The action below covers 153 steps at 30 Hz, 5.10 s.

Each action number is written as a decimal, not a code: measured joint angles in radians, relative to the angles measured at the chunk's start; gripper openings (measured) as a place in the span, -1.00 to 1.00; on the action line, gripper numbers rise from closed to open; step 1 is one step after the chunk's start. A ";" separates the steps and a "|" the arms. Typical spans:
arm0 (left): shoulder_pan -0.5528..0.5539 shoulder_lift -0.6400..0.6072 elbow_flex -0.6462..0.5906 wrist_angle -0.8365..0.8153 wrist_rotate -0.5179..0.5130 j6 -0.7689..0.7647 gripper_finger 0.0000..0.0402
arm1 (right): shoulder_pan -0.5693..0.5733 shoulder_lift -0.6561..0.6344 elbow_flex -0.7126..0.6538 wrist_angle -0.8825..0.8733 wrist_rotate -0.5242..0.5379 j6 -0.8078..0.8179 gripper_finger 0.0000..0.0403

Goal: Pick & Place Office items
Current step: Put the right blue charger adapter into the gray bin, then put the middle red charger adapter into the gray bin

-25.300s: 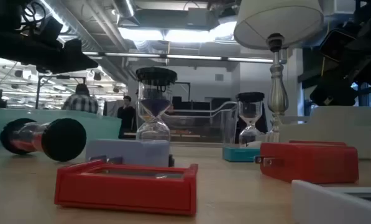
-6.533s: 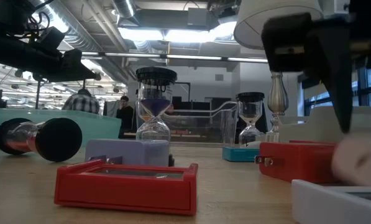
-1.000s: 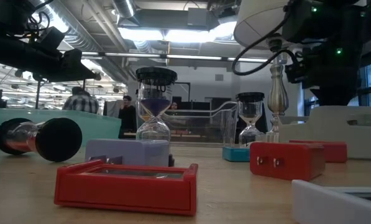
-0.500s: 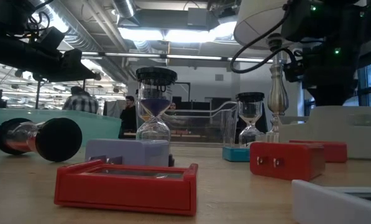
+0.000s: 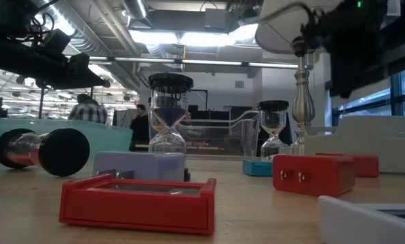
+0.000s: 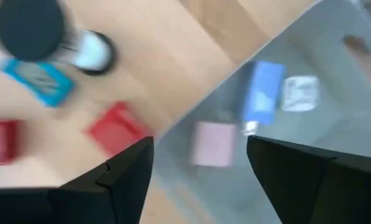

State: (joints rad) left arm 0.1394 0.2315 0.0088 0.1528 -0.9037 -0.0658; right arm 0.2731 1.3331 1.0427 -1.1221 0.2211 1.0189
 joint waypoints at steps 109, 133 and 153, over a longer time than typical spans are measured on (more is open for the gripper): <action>0.000 0.000 0.000 0.000 0.000 0.000 0.39 | 0.002 0.239 -0.013 -0.196 0.151 0.198 0.09; 0.000 0.000 0.000 0.000 0.000 0.000 0.39 | -0.049 0.239 -0.067 -0.055 0.076 0.093 0.43; 0.000 0.000 0.000 0.000 0.000 0.000 0.39 | 0.058 0.240 0.178 0.241 0.079 -0.187 0.34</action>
State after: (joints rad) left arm 0.1394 0.2314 0.0089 0.1528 -0.9039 -0.0658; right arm 0.3307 1.5731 1.2208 -0.8812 0.2999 0.8322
